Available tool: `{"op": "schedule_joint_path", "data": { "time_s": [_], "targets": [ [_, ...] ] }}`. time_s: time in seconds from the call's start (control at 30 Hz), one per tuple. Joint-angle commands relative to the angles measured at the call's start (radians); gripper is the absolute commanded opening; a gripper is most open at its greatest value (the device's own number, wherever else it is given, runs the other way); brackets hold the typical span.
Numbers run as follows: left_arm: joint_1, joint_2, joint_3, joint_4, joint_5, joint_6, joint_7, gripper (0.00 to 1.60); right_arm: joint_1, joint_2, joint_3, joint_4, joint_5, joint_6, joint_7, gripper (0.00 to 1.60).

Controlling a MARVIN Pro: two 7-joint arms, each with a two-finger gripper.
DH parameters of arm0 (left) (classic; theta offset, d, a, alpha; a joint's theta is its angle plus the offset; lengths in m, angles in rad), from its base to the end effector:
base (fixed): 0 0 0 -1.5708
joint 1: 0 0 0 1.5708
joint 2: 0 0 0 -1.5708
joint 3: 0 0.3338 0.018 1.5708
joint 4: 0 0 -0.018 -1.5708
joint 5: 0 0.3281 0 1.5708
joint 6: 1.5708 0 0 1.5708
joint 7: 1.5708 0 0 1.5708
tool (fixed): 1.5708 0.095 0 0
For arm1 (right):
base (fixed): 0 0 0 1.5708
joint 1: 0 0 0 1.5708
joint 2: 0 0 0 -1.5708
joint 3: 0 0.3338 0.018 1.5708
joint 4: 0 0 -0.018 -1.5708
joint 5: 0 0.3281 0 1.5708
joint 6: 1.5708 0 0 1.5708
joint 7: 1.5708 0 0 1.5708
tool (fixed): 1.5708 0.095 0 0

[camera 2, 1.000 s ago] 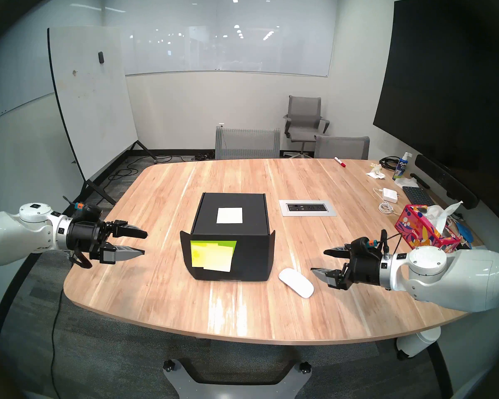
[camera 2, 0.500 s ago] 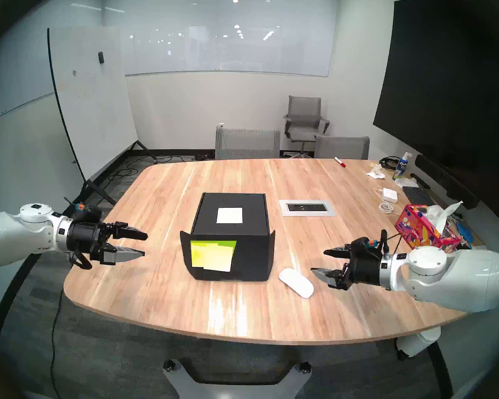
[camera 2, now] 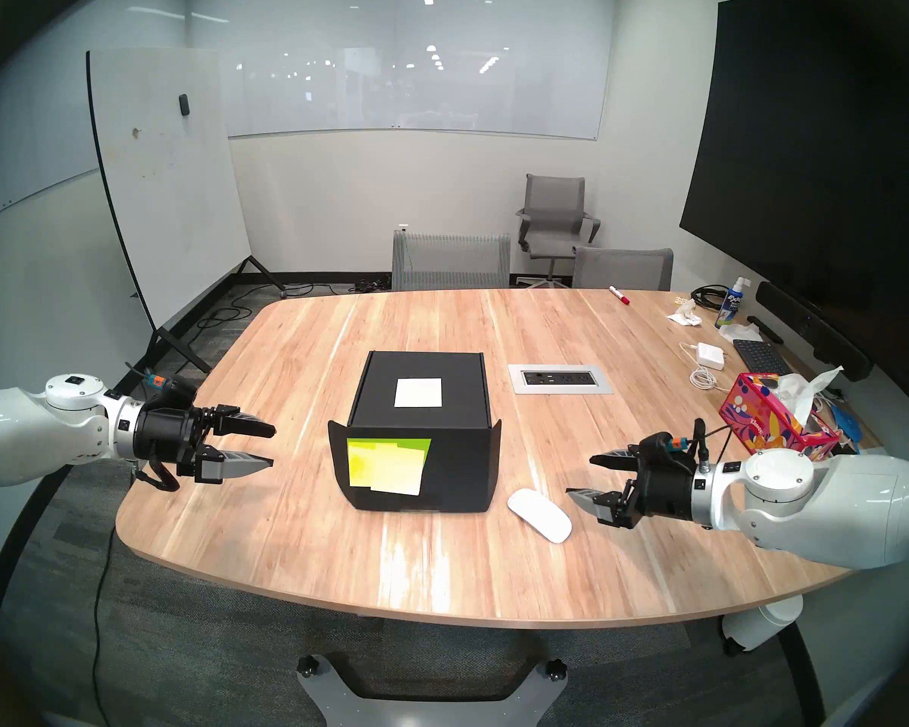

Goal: Open the box and place the mouse inside

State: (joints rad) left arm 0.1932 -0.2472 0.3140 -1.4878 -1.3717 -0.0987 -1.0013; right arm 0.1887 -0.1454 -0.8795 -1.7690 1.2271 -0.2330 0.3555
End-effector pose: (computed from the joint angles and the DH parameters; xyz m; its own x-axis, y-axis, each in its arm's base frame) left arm 0.4068 0.2023 -0.2163 0.3465 -0.2528 0.9033 -0.8993 -0.3635 0.2432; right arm 0.3597 -0.1902 -0.2559 0.3148 0.3484 0.8829 0.7387 -0.6740 0.0026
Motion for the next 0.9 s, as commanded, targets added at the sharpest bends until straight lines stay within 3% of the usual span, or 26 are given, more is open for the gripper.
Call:
{"op": "schedule_joint_path", "data": {
  "time_s": [0.0, 0.87],
  "targets": [
    [0.003, -0.037, -0.007, 0.014, -0.003, -0.034, 0.001, 1.60, 0.008, 0.001, 0.009, 0.001, 0.001, -0.007, 0.002, 1.60],
    [0.008, -0.082, 0.006, 0.030, 0.024, -0.046, 0.038, 1.60, 0.008, 0.001, 0.009, 0.001, 0.001, -0.007, 0.002, 1.60]
  ]
}}
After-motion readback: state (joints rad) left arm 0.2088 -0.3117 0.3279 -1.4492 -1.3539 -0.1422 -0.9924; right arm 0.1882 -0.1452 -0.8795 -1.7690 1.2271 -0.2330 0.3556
